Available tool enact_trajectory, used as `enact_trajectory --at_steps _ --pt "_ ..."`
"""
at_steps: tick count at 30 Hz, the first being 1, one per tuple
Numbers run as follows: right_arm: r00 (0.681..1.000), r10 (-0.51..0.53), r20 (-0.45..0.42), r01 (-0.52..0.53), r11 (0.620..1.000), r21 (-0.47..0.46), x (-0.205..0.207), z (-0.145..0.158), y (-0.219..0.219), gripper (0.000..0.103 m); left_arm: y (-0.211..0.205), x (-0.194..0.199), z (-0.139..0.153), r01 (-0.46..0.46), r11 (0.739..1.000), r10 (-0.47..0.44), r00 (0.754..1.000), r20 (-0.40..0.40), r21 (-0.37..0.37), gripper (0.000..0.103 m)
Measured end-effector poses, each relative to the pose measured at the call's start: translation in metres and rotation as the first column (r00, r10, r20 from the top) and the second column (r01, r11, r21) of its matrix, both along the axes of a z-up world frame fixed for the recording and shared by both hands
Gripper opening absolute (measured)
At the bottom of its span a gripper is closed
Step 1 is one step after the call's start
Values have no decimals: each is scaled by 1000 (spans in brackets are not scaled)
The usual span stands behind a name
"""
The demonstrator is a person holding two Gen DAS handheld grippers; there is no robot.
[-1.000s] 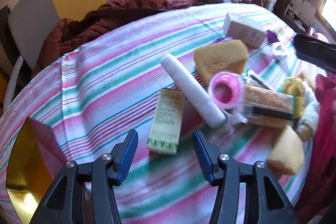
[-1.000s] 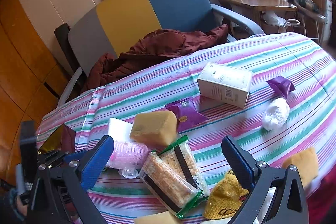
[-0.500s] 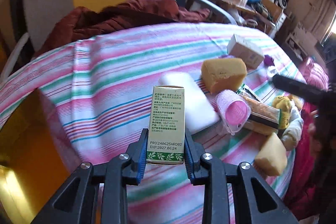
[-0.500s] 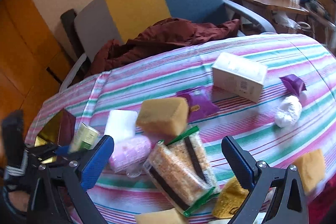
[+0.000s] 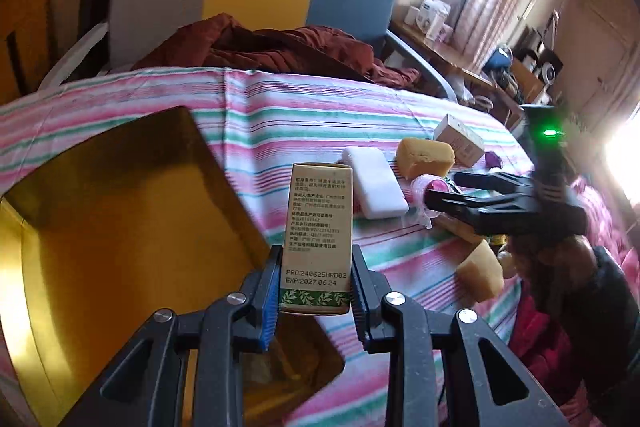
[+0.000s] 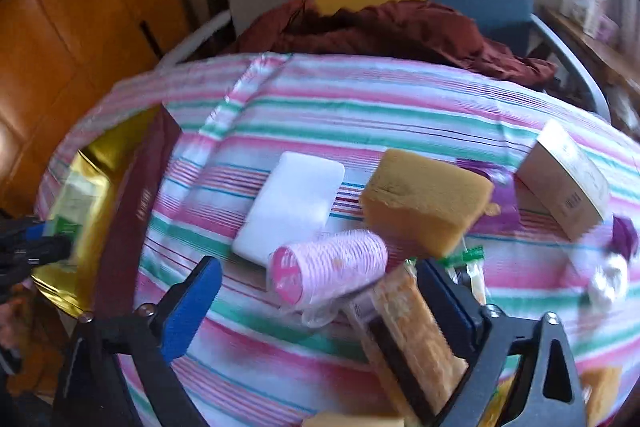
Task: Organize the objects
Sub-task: 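Carry the box into the gold tray with the left gripper while the right gripper brings the pink roller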
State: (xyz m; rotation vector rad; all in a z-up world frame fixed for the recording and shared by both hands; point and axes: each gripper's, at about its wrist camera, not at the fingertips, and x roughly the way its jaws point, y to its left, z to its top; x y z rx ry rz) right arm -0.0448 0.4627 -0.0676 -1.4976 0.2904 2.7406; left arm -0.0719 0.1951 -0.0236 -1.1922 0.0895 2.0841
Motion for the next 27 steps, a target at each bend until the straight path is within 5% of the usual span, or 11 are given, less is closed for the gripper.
enact_trajectory --at_steps 3,4,15,27 --pt "998 30 55 -32 999 38 -16 -11 -4 83 -18 4 3 -37 999 37 999 3 20 30" --pt "997 29 66 -33 998 49 -19 -12 -3 68 -25 6 4 -50 998 50 999 2 25 30" --pt "992 68 -103 -73 997 -40 -1 45 -38 64 -75 15 5 -171 983 171 985 5 72 30" --pt "940 289 -183 -301 953 -41 18 75 -156 64 -152 26 2 -346 934 347 938 -2 86 30"
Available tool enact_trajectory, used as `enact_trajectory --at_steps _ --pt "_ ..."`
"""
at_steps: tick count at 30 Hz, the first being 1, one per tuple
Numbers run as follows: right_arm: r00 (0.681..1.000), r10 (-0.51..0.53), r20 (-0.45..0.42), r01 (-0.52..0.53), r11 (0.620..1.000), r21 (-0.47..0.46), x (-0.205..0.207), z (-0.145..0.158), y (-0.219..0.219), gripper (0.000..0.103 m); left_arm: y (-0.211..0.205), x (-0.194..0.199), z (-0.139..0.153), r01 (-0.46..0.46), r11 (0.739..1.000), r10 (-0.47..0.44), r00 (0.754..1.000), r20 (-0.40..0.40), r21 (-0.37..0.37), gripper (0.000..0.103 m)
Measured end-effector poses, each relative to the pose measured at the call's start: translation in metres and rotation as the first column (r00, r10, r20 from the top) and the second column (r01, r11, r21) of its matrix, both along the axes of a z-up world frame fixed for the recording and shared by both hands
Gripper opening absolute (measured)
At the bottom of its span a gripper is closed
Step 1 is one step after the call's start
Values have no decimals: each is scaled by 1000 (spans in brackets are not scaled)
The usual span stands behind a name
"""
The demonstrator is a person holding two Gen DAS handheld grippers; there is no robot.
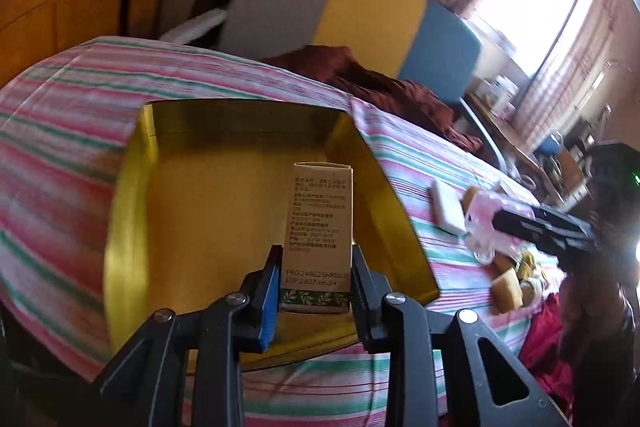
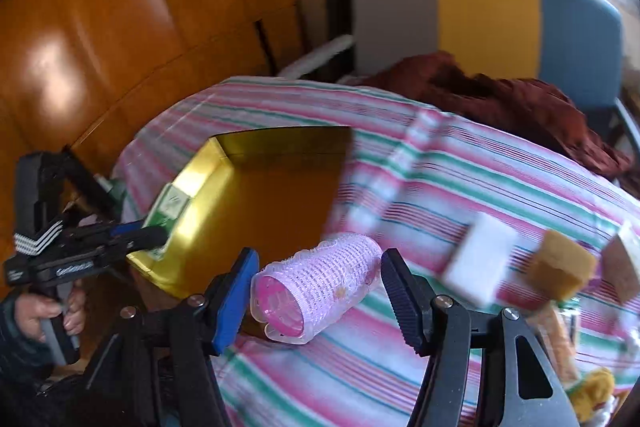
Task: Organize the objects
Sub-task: 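Carry the box into the gold tray with the left gripper while the right gripper brings the pink roller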
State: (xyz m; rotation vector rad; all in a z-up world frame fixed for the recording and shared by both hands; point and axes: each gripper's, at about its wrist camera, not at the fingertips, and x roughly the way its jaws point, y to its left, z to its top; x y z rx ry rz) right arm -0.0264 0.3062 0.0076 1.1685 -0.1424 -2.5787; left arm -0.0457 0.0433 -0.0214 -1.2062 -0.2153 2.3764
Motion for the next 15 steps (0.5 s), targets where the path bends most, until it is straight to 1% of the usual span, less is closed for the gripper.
enact_trajectory --at_steps 3,8,15 --pt "1000 27 2 -27 1000 -9 -3 -3 -24 64 -18 1 -3 -48 999 48 999 0 -14 30" --pt "997 75 31 -75 997 -7 -13 -12 -57 64 -43 5 -15 -96 995 97 995 18 -39 30" --pt "985 159 71 -156 987 -46 -27 -26 -110 64 -62 5 -23 -164 984 166 986 20 -68 31"
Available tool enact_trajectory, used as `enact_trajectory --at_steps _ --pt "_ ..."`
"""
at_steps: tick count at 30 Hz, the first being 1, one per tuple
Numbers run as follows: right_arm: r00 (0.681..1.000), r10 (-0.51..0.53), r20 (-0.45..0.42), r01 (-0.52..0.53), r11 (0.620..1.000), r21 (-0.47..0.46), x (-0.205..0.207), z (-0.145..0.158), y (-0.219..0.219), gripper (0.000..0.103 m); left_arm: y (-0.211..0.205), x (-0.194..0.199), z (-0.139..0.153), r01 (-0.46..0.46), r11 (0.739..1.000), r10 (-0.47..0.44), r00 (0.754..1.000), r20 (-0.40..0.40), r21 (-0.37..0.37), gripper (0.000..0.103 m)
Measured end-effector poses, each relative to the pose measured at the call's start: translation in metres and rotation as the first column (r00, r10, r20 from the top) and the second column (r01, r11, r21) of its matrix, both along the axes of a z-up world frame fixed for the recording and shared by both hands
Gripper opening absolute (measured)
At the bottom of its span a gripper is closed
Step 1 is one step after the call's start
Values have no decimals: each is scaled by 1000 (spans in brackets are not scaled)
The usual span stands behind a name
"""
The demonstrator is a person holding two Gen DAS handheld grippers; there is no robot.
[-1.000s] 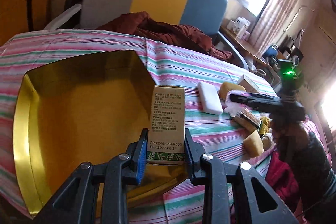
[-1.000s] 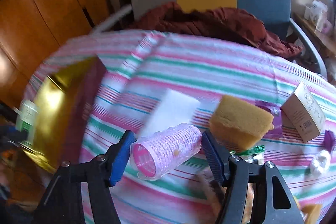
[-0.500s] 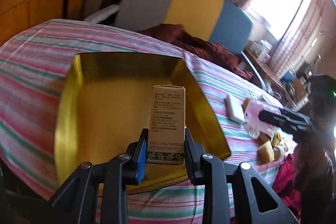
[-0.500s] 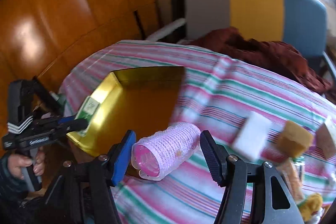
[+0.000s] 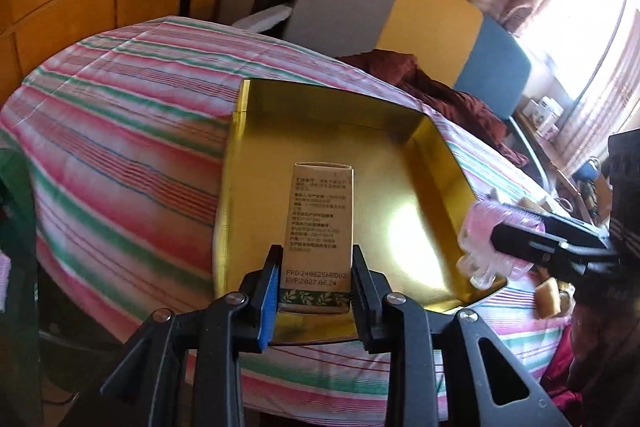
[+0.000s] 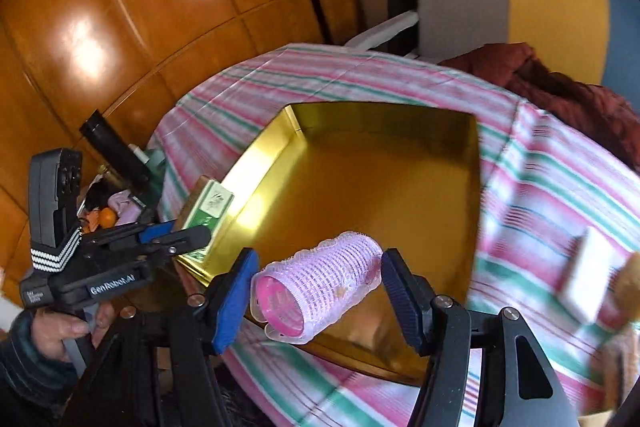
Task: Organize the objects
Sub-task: 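Carry the box into the gold tray with the left gripper while the right gripper brings the pink roller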
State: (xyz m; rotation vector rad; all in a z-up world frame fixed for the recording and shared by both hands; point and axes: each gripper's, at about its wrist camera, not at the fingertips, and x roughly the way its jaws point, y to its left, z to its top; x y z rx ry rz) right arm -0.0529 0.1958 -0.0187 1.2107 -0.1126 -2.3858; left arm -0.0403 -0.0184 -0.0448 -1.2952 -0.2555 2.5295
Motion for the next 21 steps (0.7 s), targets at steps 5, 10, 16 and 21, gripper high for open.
enact_trajectory --at_steps 5,10,16,21 --pt "995 85 53 -78 990 -122 -5 -12 -32 68 -17 0 4 -51 998 51 999 -1 23 40" --pt "992 103 76 -93 987 -133 4 -19 -43 77 -27 5 14 -96 995 97 994 -47 24 41" --pt "997 73 33 -74 997 12 25 -22 -48 85 -24 11 28 -132 991 129 985 -117 -11 41" --pt "1000 28 -4 -28 998 61 37 -20 -42 95 -18 12 36 -156 987 150 980 -135 -39 41"
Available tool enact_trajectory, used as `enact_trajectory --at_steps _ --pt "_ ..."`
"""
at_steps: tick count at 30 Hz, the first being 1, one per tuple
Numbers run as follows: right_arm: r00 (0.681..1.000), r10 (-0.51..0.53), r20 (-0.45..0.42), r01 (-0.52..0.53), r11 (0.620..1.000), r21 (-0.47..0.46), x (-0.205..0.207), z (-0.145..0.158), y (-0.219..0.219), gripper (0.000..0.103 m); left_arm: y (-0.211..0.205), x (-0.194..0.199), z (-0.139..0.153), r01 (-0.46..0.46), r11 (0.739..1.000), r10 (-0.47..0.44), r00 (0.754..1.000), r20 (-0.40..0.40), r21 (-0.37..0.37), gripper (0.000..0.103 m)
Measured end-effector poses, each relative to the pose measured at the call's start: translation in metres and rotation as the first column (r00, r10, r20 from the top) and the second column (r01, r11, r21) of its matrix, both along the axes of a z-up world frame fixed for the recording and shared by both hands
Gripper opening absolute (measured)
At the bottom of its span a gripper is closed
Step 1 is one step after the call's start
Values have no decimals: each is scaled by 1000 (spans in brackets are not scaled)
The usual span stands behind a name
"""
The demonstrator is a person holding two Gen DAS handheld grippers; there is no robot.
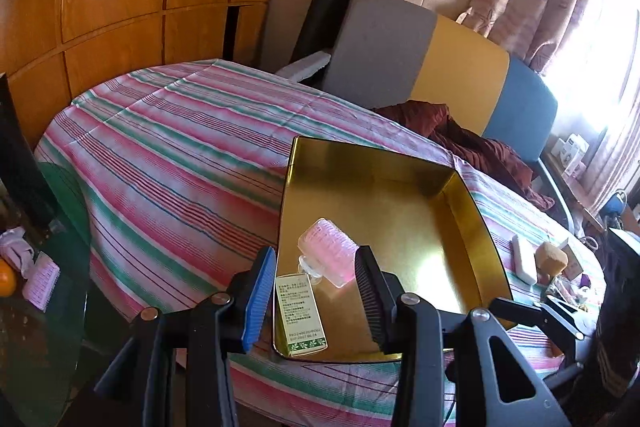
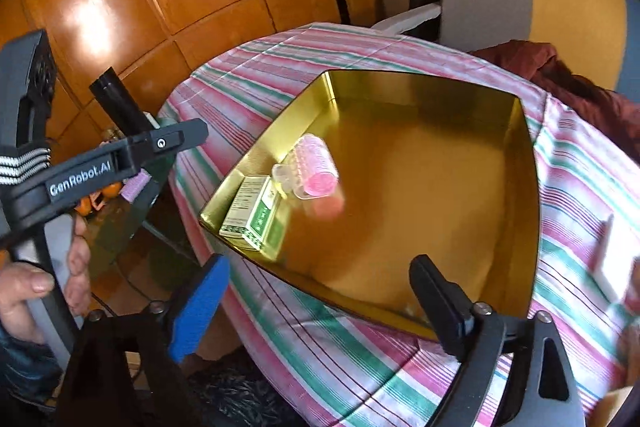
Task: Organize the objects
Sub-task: 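Carry the box into the gold tray with the left gripper while the right gripper brings the pink roller, then open both grippers to release the box and roller in the tray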
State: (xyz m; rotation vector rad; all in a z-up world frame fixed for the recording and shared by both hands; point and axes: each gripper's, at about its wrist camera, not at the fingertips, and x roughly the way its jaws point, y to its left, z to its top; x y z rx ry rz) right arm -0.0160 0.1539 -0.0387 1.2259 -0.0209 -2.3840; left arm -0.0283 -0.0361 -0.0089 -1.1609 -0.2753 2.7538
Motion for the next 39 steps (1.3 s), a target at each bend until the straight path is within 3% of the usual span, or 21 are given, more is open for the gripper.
enact_trajectory --at_steps 3,13,31,39 --pt "999 -38 -32 39 999 24 4 2 3 102 6 1 2 -15 999 15 1000 -1 -30 41" --pt "983 -135 -128 149 983 111 14 11 13 103 32 15 11 7 992 -15 998 -59 -123 41" --pt "937 -289 -196 314 943 112 22 18 53 103 58 22 12 49 979 -63 996 -68 -200 41" --pt "906 -371 -202 397 912 102 28 20 88 103 71 22 14 96 975 -110 992 -56 -199 41"
